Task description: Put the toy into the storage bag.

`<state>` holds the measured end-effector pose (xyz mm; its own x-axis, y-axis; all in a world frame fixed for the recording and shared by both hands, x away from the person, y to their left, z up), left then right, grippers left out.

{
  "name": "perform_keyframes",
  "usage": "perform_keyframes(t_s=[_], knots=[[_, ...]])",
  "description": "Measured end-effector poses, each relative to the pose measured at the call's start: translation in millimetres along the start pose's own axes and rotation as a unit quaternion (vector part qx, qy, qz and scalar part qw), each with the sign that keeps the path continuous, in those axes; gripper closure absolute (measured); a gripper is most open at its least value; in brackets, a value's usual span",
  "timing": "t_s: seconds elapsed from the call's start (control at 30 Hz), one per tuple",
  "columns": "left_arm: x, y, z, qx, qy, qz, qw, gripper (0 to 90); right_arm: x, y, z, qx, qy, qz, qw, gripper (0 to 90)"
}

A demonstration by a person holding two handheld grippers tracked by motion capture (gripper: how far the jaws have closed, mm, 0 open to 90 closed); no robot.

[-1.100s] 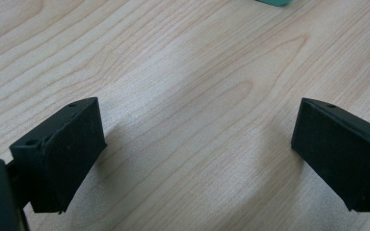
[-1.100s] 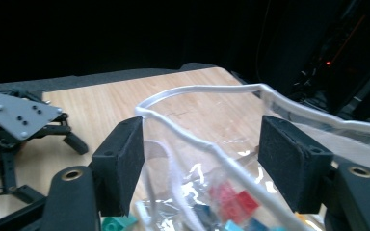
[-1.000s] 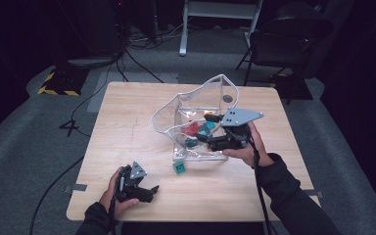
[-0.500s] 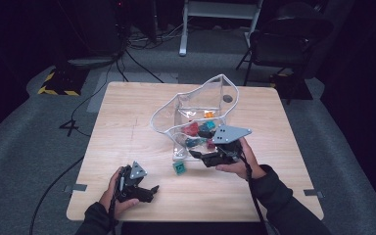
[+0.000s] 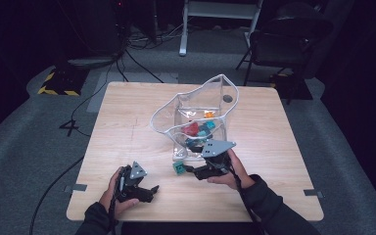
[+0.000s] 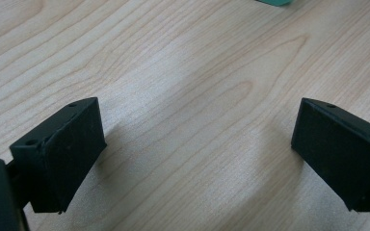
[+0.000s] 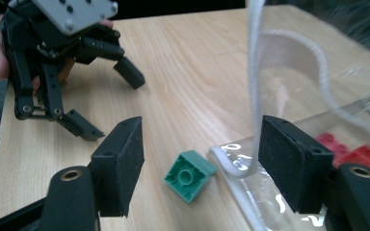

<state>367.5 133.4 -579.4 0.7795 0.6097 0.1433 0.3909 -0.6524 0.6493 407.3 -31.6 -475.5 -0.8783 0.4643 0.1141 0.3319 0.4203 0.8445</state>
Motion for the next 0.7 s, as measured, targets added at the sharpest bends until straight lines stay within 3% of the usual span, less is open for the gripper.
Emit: perform_keyframes(t_s=[0.43,0.7], knots=[[0.0,0.0,0.0,0.0,0.0,0.0,1.0,4.8,-7.5,-38.9,43.7,0.05,-0.021,0.018,0.9984,34.4],[0.1,0.1,0.2,-0.001,0.001,0.0,1.0,4.8,-6.9,-50.6,60.8,0.065,-0.022,0.035,0.997,34.5]])
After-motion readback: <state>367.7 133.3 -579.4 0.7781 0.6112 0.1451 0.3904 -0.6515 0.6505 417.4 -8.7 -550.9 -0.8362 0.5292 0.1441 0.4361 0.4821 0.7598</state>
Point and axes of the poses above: each handheld gripper's, and its own axes: z roughly forward along the jaws, y roughly out of its top, x roughly to its left, the point moved 10 cm from there along z, roughly forward along the jaws, and after that the axes turned 14 degrees about z, right-handed, at the moved point
